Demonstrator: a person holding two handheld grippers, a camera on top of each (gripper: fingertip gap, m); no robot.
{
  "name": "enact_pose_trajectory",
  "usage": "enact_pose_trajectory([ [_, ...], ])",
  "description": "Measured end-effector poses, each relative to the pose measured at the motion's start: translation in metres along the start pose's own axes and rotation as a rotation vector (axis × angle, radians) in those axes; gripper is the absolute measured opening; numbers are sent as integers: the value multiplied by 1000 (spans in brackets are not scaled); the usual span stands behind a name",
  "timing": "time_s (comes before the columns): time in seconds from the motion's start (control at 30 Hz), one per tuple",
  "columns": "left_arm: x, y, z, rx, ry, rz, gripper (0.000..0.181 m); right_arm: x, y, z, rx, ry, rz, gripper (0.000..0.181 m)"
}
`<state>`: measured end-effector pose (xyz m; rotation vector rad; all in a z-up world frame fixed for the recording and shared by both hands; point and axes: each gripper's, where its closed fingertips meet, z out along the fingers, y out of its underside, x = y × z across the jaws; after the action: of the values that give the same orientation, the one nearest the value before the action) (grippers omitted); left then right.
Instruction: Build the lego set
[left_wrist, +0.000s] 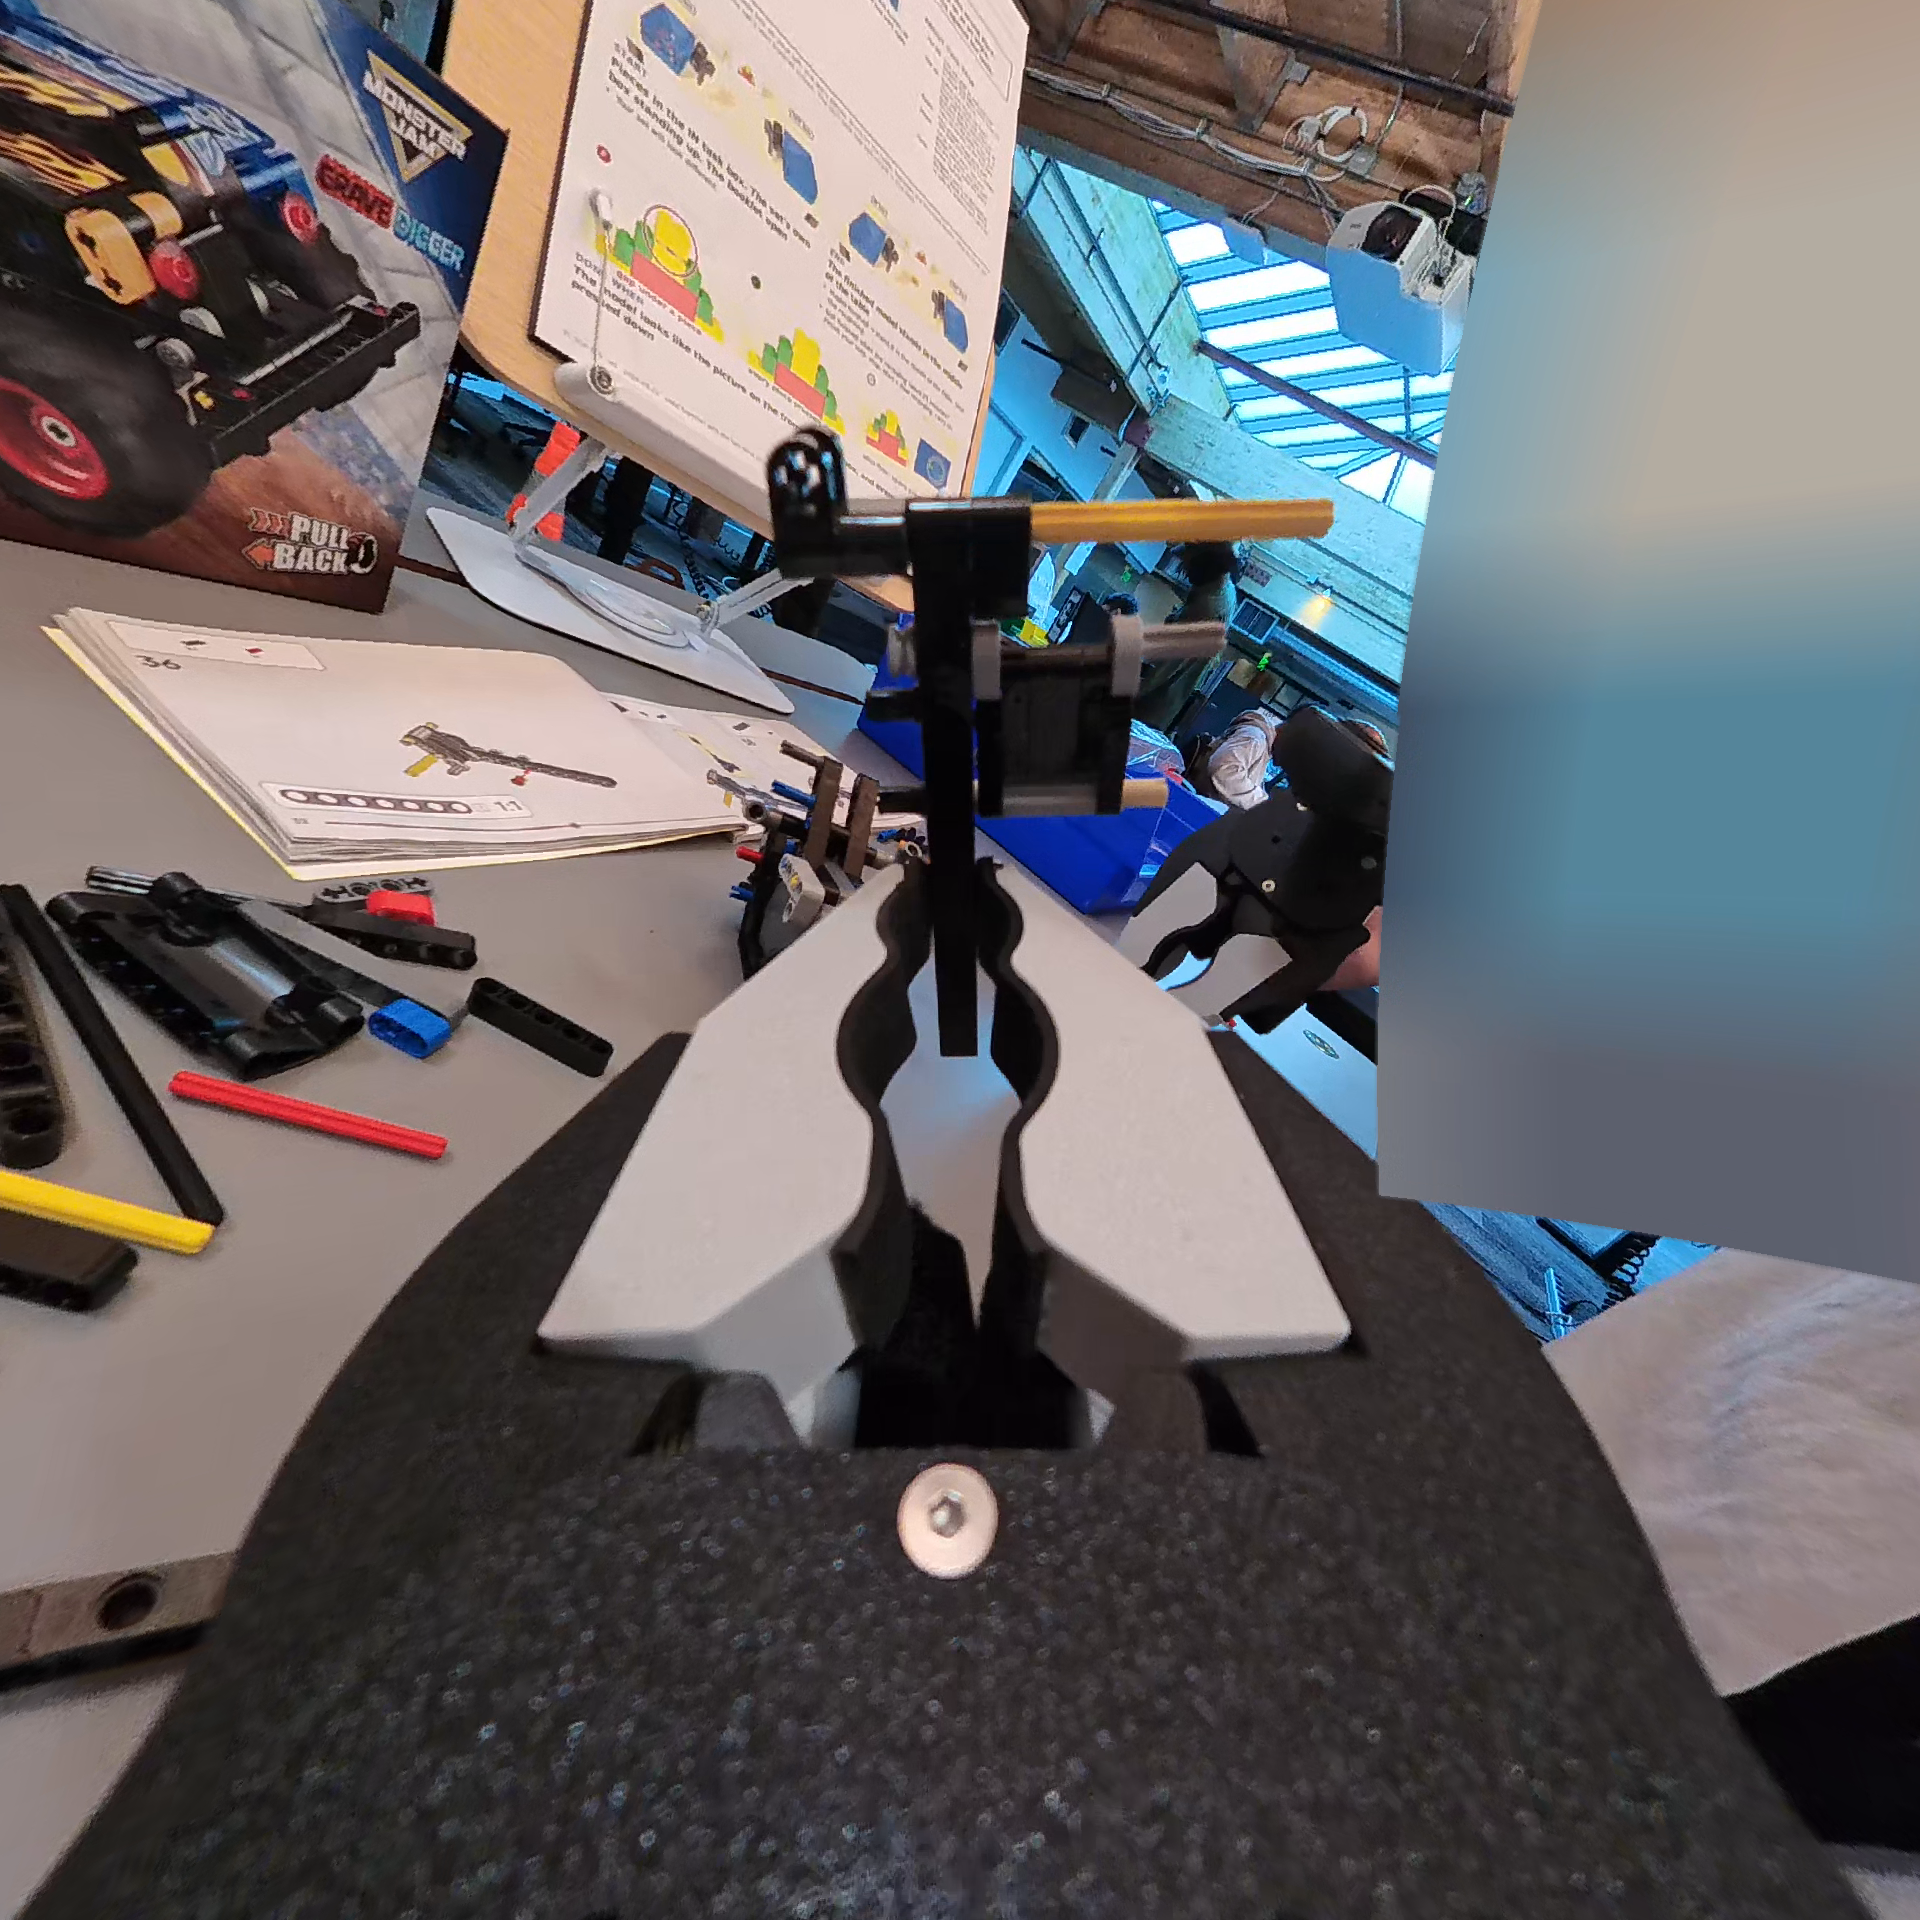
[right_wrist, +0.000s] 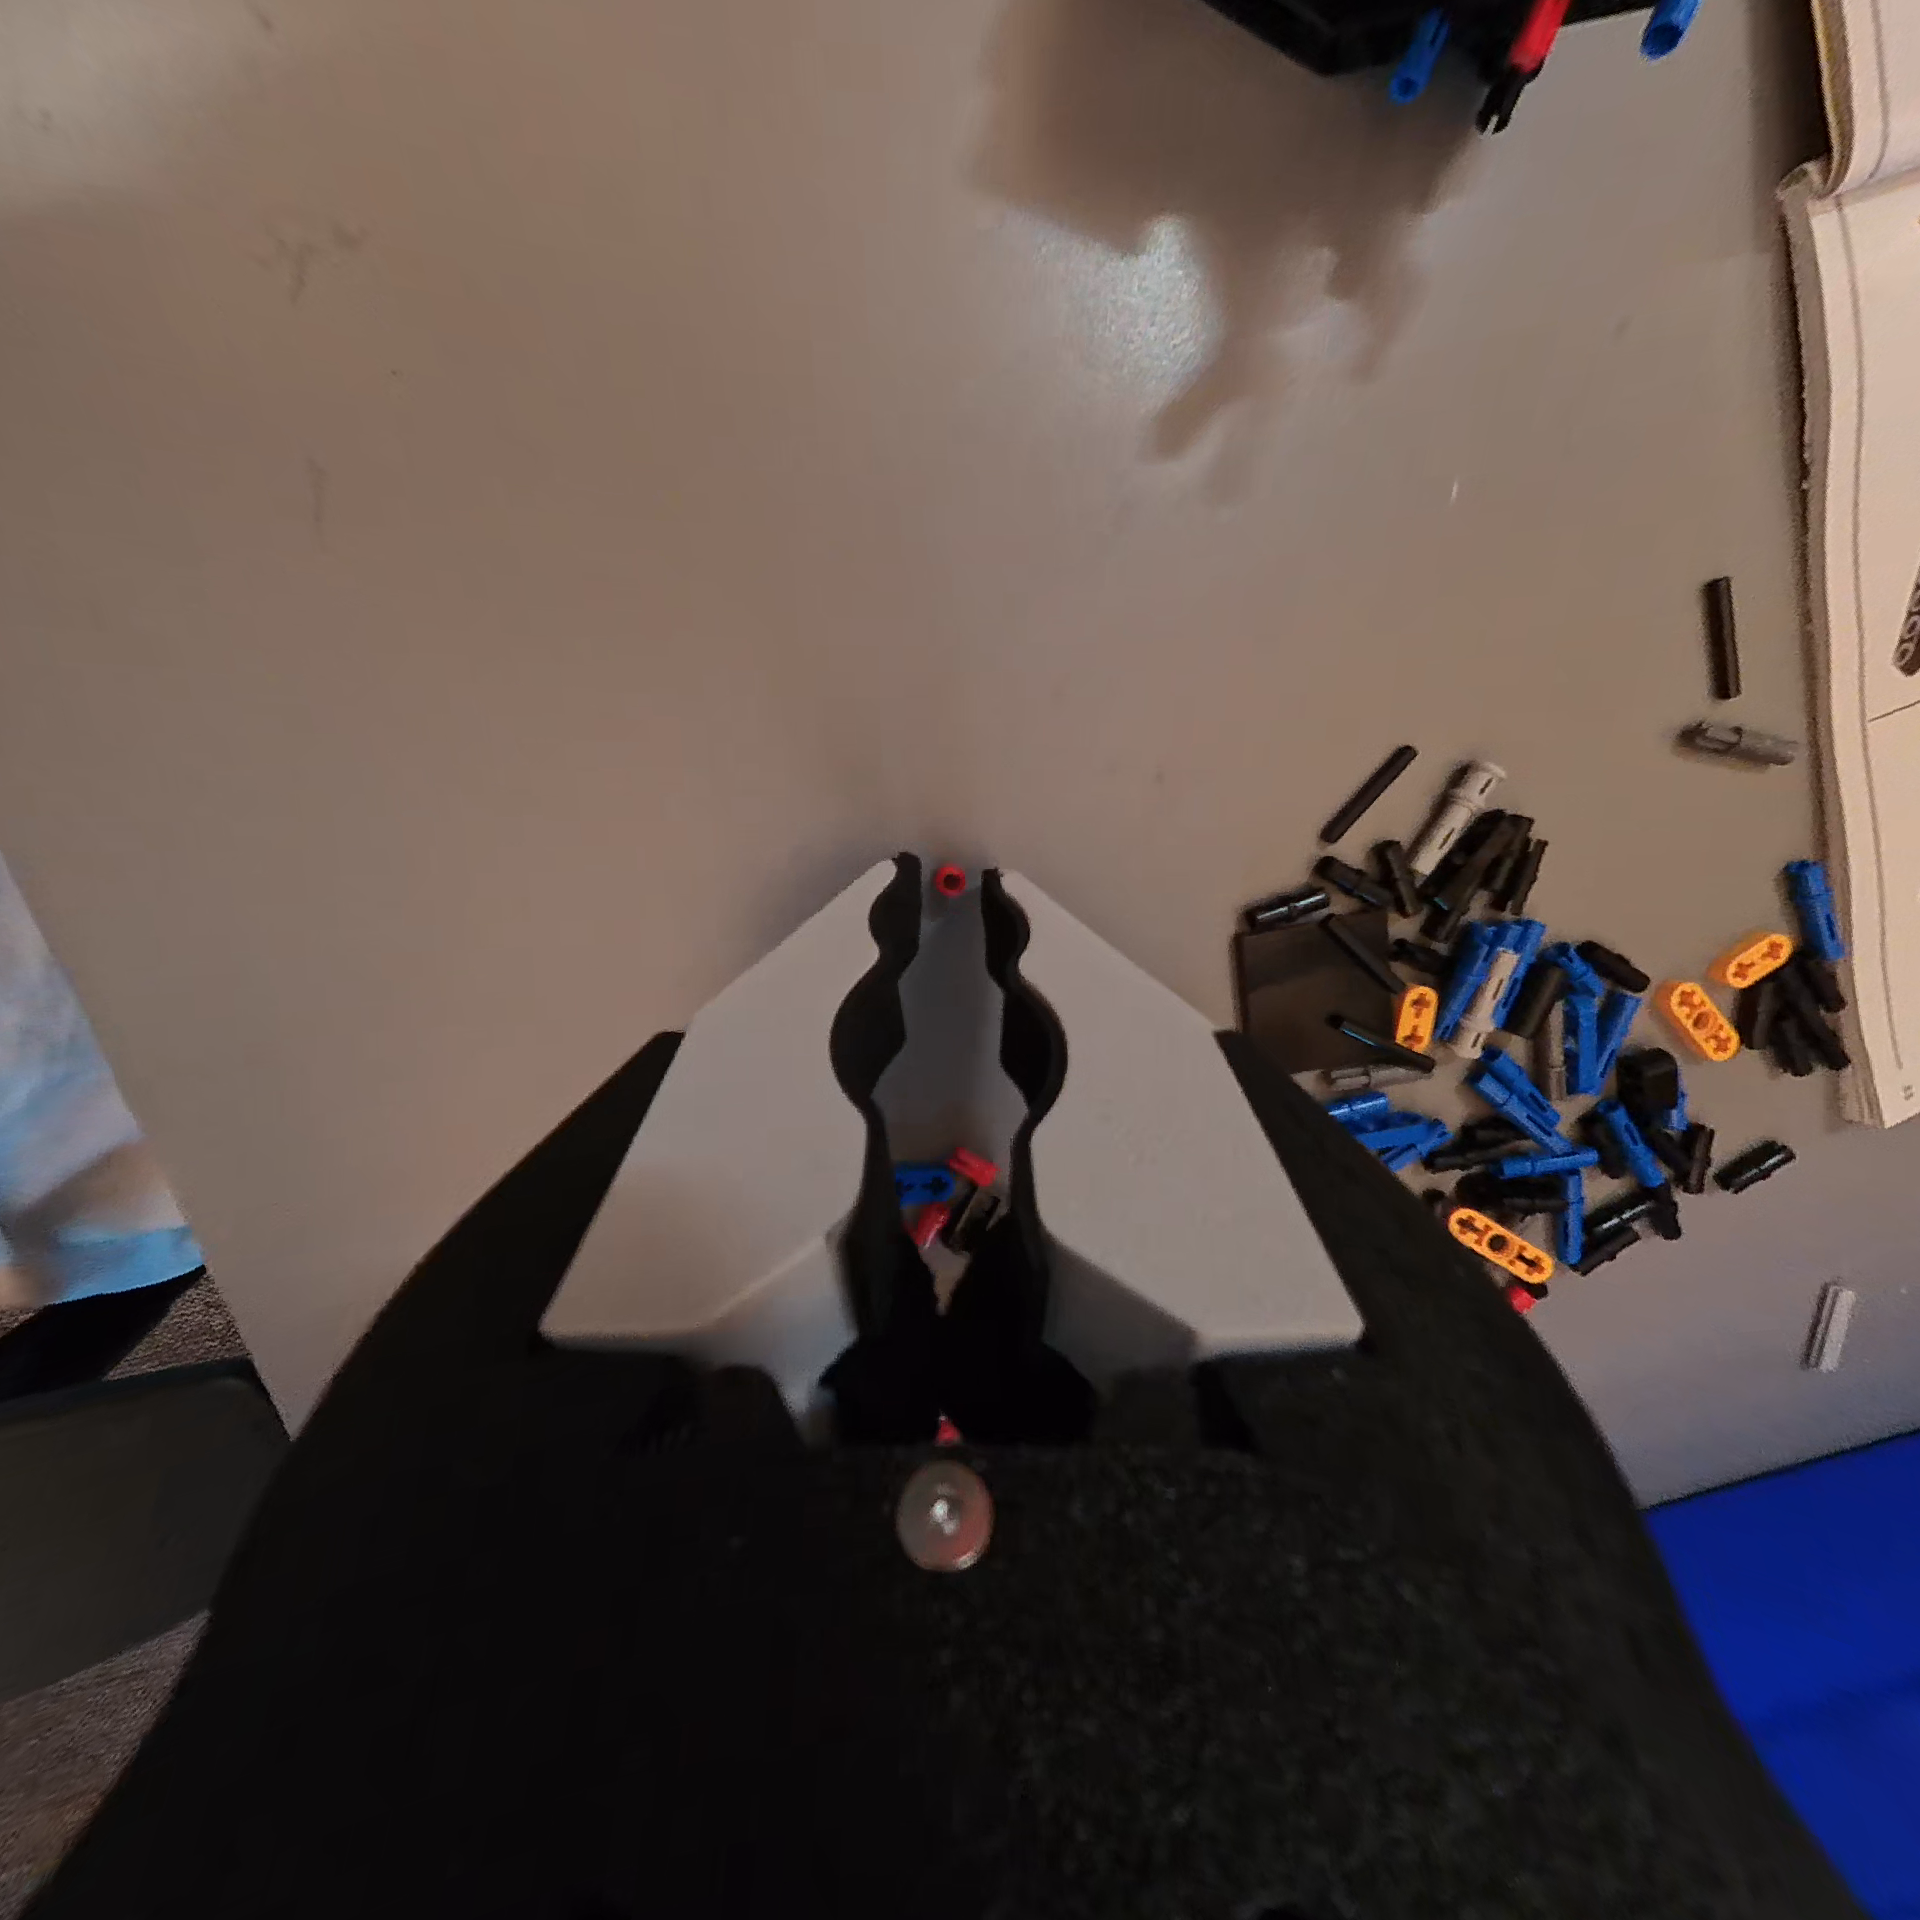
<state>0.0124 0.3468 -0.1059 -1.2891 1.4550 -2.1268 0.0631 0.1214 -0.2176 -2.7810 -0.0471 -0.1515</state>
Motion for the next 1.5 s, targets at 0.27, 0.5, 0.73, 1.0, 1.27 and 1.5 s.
enact_pose_trajectory([
  [0.27,0,1,1,-6,0,-4,6,-2,1,1,-17,-25,-4,9],
  [0.5,-1,2,2,-15,-4,-7,6,-2,-3,1,-1,-18,-20,4],
  [0.73,3,46,32,-277,46,-577,6,-21,-119,-43,420,17,44,4],
  [1.0,27,68,48,-425,36,-576,5,-46,-185,-35,746,203,303,4],
  [1.27,37,87,55,-479,15,-506,6,-39,-167,-31,819,163,509,4],
  [1.5,45,93,58,-509,7,-518,6,-38,-158,-26,766,119,536,4],
])
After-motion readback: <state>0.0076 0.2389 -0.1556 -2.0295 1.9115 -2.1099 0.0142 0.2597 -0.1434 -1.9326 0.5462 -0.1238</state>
